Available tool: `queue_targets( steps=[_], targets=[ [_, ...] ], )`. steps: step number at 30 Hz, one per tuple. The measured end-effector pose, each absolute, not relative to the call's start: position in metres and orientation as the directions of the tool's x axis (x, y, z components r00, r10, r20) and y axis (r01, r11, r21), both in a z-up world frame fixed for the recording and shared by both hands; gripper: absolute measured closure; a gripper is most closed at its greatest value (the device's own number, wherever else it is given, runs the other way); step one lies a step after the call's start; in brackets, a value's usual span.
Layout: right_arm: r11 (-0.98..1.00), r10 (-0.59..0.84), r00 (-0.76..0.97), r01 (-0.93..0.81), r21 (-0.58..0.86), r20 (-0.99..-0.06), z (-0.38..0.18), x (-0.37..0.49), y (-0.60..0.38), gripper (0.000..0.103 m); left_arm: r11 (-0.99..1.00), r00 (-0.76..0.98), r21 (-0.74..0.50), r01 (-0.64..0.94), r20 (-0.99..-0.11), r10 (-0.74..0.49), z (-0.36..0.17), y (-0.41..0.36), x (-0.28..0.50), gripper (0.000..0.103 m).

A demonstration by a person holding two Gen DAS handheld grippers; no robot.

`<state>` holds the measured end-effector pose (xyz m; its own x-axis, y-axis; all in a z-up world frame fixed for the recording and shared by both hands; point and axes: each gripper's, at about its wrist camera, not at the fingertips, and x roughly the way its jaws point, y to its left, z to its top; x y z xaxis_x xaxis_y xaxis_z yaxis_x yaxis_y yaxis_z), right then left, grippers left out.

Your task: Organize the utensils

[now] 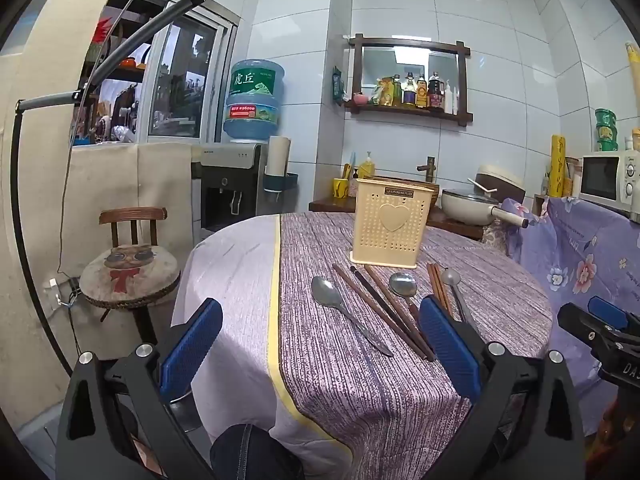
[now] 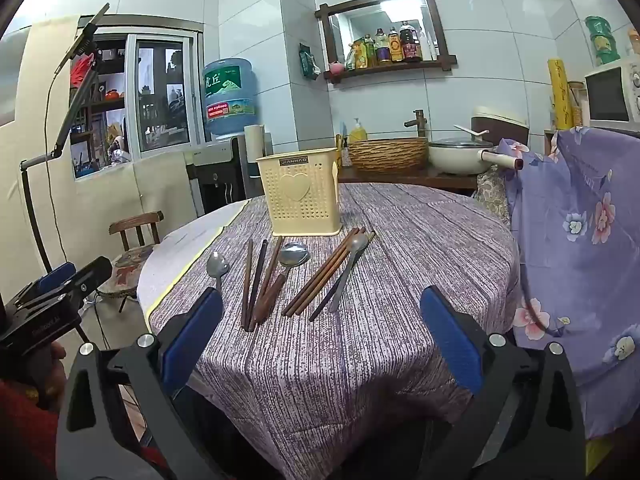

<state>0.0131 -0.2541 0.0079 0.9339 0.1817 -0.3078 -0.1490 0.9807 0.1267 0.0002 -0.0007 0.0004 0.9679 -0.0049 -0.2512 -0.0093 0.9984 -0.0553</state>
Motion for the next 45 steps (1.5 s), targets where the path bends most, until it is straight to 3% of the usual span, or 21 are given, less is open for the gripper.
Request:
queue_targets(
  steps=[45],
  targets=[
    [0.98,0.183,0.931,-0.147,0.135,-0.316,0.007,0.014,-0.257,0.005,0.997,0.968,-0.071,-0.026,-0.251,0.007,0.0,0.01,-0.001,0.005]
  ],
)
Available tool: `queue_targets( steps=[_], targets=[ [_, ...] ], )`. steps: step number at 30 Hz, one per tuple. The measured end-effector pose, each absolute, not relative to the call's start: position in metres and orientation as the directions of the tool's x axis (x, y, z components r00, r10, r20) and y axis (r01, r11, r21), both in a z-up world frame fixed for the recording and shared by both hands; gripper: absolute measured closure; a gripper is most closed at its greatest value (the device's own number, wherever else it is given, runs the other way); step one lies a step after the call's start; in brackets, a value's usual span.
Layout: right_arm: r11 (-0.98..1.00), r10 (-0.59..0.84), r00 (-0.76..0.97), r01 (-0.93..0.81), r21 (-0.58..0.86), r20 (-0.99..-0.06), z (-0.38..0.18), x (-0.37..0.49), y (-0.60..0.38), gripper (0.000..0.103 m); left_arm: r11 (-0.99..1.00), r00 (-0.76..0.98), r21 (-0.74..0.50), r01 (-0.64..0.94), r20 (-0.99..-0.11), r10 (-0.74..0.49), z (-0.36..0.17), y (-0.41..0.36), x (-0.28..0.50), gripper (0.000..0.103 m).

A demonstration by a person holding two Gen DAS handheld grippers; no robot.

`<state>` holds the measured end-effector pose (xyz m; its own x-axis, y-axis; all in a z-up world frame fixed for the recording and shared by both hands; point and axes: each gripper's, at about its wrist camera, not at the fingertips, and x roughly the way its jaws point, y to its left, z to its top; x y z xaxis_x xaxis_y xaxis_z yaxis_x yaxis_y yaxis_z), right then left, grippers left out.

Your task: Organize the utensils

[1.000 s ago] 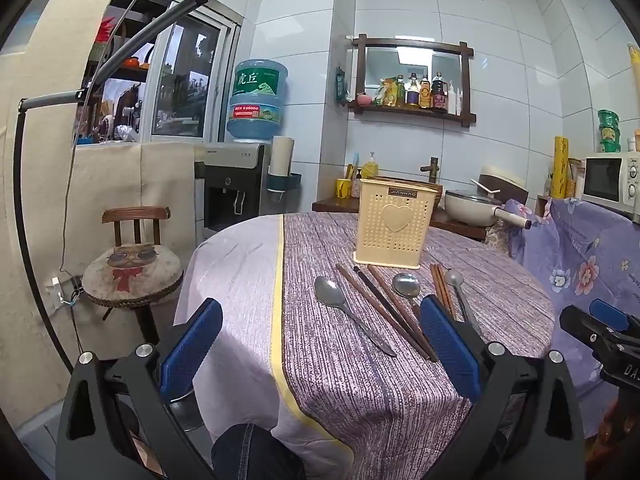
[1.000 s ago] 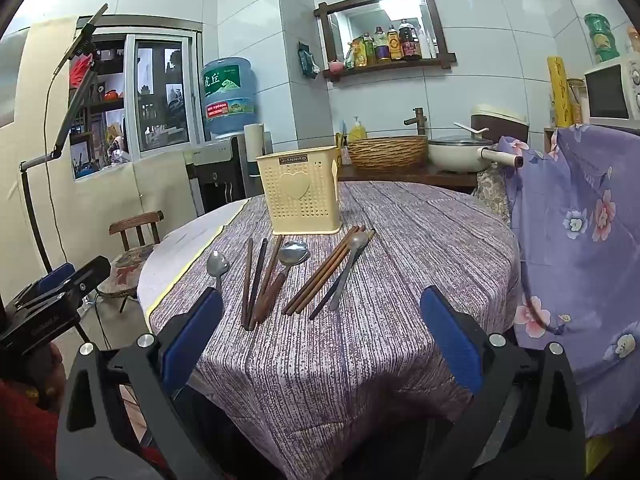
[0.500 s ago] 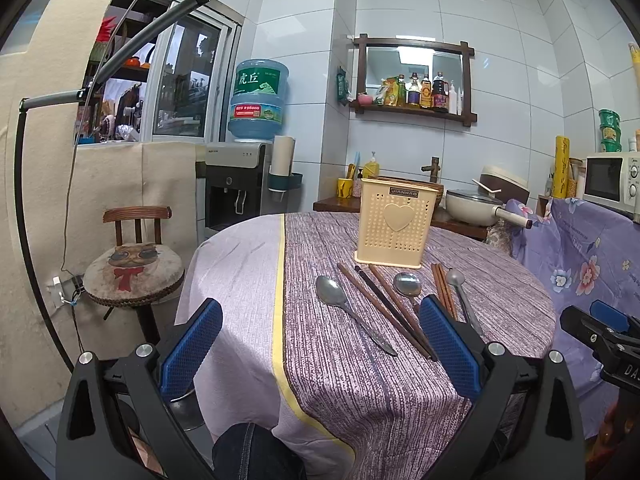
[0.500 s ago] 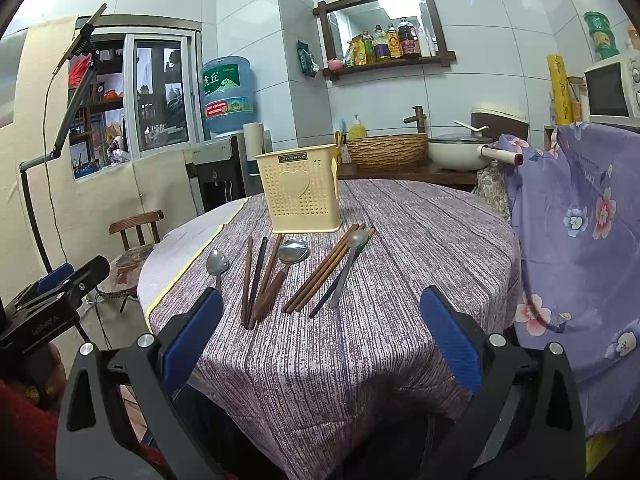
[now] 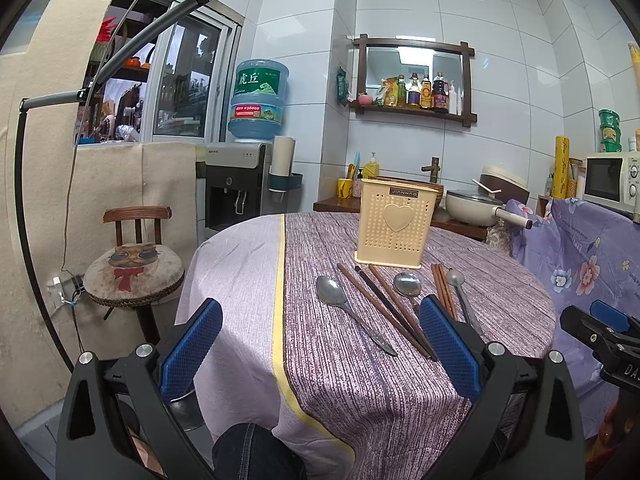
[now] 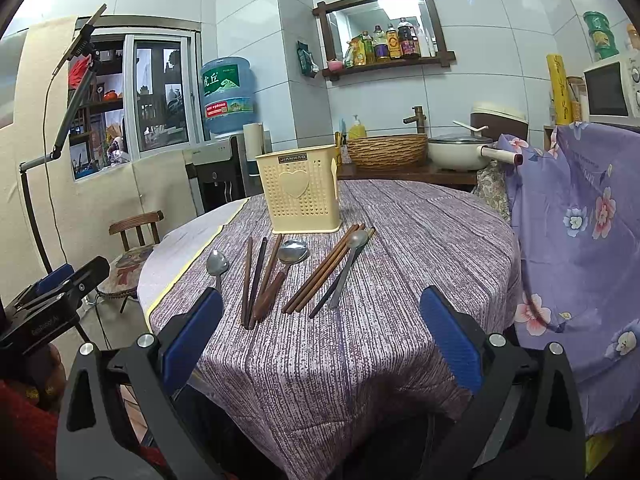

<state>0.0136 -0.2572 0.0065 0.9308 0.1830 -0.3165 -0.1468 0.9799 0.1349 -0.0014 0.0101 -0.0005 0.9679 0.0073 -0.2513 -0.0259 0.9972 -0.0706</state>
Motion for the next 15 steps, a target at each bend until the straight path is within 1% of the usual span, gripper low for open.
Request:
queue_targets(
  steps=[15],
  targets=[
    [0.98,0.183,0.93,-0.146,0.137,-0.318,0.0021,0.0152,-0.2524,0.005,0.997,0.968,-0.069,-0.026,-0.25,0.008,-0.0011,0.0096,-0.0011,0.005]
  ],
)
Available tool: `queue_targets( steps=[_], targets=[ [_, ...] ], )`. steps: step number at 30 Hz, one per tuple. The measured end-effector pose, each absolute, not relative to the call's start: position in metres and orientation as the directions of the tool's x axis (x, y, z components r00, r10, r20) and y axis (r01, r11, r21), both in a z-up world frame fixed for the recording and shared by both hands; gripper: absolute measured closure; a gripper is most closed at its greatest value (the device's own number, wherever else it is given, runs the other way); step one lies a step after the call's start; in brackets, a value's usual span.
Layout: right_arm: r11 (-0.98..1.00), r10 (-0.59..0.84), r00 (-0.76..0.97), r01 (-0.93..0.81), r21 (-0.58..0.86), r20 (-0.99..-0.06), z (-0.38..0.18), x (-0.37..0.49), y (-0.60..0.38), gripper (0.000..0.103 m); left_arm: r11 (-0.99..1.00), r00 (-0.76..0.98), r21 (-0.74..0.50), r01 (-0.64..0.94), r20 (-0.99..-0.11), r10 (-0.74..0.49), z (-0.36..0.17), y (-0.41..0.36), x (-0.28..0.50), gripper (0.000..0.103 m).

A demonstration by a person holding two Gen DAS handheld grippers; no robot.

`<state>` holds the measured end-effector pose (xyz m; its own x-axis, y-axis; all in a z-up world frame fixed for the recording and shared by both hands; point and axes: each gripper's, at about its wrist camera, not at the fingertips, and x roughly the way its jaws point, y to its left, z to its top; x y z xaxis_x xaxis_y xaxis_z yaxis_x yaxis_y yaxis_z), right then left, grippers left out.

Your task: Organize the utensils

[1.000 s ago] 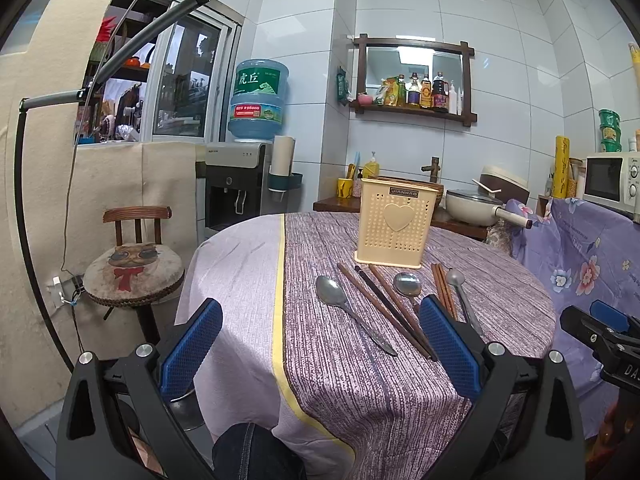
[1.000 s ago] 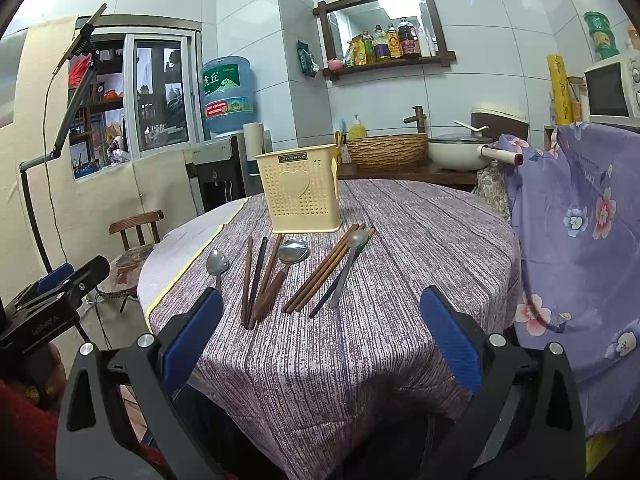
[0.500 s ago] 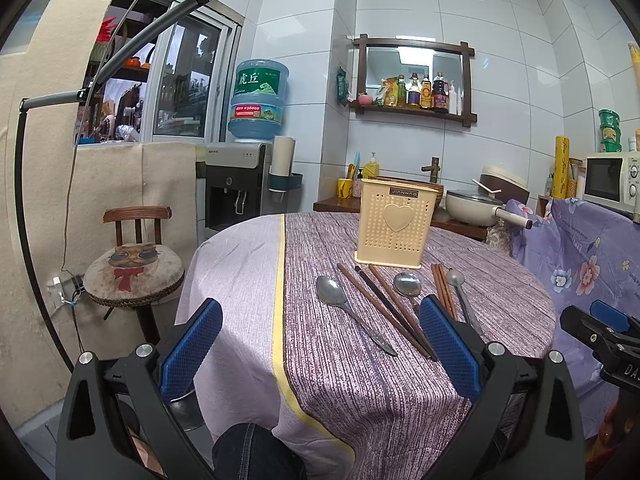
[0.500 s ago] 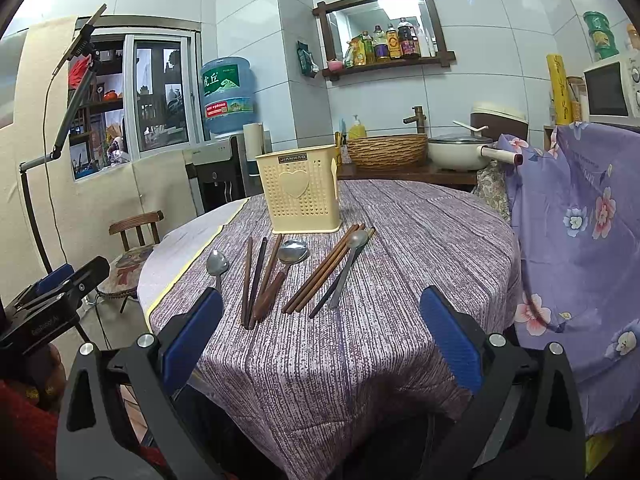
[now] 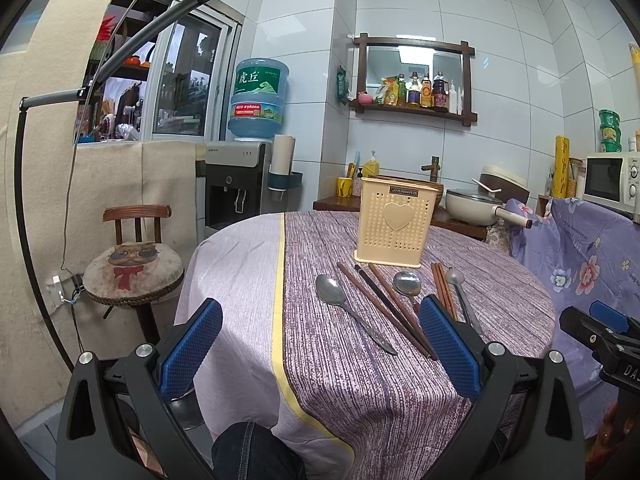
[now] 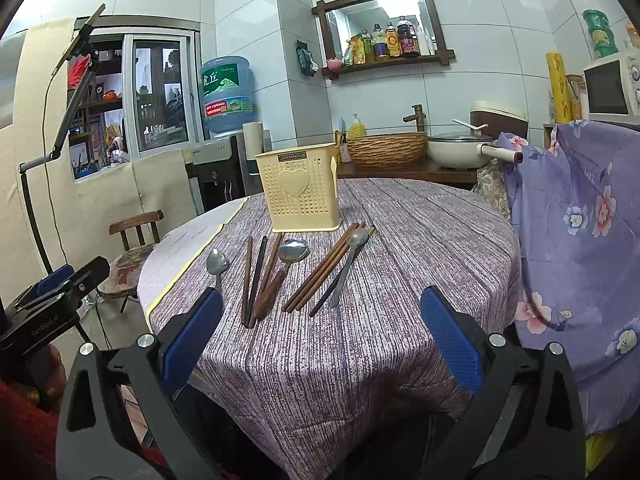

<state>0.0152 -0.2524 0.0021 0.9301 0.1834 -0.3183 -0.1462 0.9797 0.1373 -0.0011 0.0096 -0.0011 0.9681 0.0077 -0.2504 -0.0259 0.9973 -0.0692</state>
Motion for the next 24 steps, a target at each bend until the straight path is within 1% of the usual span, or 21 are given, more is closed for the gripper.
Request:
queue_targets(
  steps=[24],
  targets=[
    [0.98,0.184,0.929,-0.146,0.138,-0.322,0.0005,0.0153,-0.2526,0.005,0.997,0.967,-0.071,-0.024,-0.253,0.006,-0.001,0.0103,-0.0006,0.005]
  ],
)
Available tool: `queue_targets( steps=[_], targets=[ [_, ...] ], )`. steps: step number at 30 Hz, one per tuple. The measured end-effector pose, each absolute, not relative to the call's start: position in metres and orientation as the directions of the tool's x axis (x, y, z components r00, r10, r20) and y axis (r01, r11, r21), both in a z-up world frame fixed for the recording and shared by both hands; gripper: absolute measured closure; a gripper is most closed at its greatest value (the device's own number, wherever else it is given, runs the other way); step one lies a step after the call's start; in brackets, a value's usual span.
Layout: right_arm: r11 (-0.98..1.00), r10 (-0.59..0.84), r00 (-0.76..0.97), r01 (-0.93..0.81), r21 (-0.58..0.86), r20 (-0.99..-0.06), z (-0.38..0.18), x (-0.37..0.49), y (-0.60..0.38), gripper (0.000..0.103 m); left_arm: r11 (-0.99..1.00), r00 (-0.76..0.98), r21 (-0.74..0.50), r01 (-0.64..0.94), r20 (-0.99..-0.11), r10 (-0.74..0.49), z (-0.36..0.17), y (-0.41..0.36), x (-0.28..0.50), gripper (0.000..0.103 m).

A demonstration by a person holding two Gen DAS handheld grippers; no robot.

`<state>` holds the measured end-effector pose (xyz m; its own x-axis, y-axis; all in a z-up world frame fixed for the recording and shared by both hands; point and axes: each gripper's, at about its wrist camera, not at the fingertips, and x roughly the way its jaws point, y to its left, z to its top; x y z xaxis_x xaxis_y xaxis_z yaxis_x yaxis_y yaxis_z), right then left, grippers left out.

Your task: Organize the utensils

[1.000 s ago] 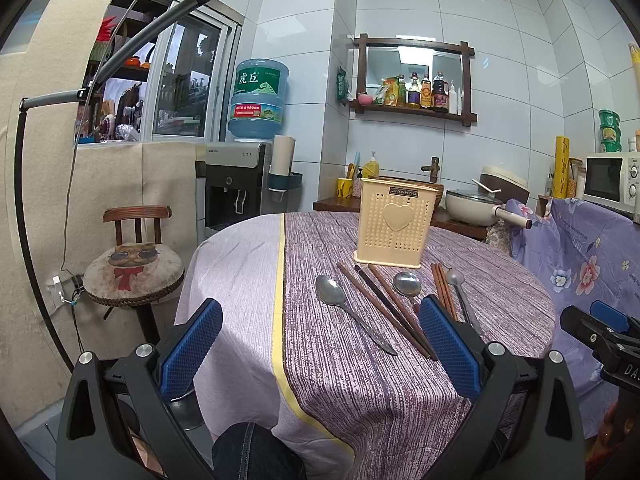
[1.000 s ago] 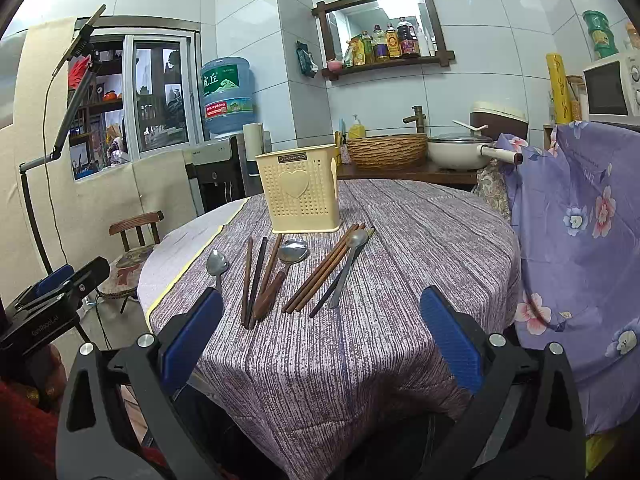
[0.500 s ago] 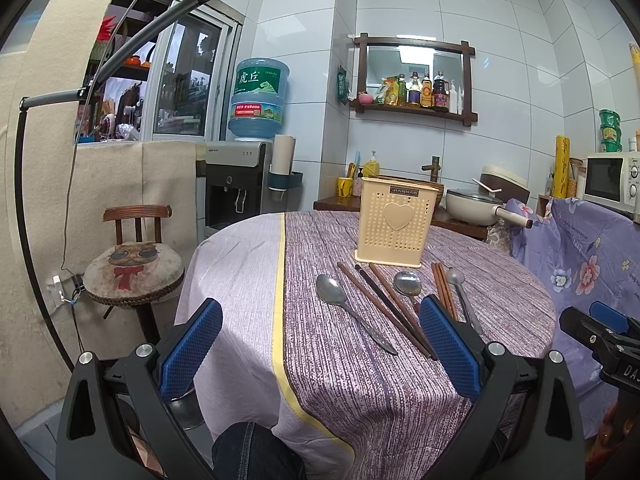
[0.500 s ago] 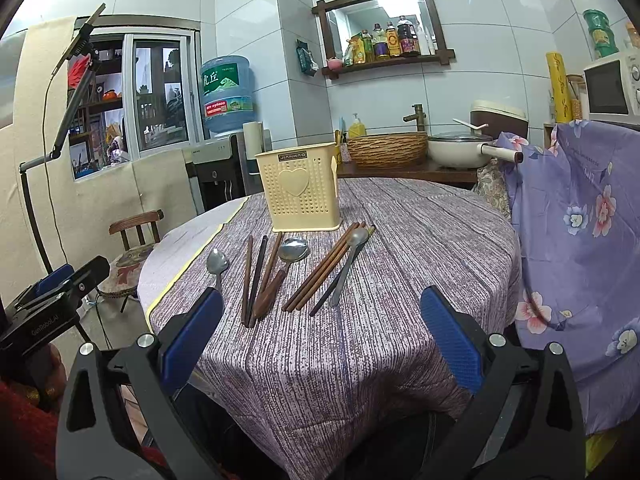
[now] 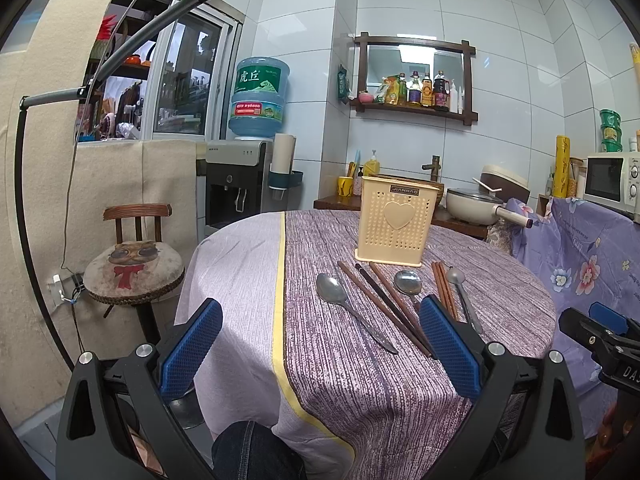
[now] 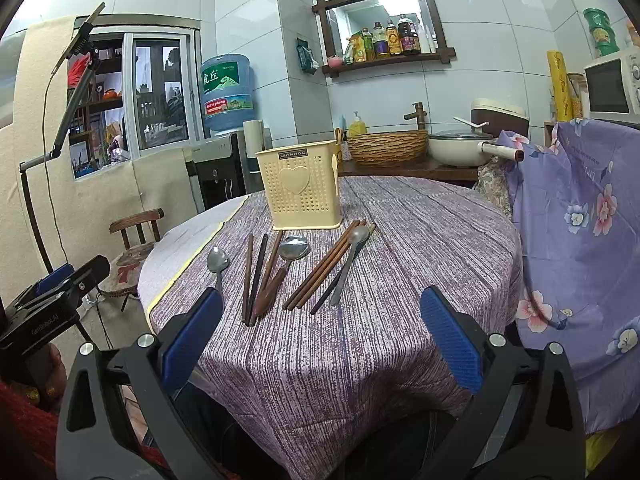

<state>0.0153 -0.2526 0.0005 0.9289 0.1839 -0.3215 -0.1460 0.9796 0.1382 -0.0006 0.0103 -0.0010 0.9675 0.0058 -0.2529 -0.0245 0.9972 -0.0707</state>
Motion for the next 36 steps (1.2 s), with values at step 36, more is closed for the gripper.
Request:
queue_targets(
  steps=[36],
  targets=[
    [0.986,0.153,0.822,-0.094,0.135,-0.549,-0.021,0.117,-0.253,0.005,0.996,0.853,-0.066,-0.056,-0.522,0.014,-0.022,0.043,0.071,0.005]
  ],
)
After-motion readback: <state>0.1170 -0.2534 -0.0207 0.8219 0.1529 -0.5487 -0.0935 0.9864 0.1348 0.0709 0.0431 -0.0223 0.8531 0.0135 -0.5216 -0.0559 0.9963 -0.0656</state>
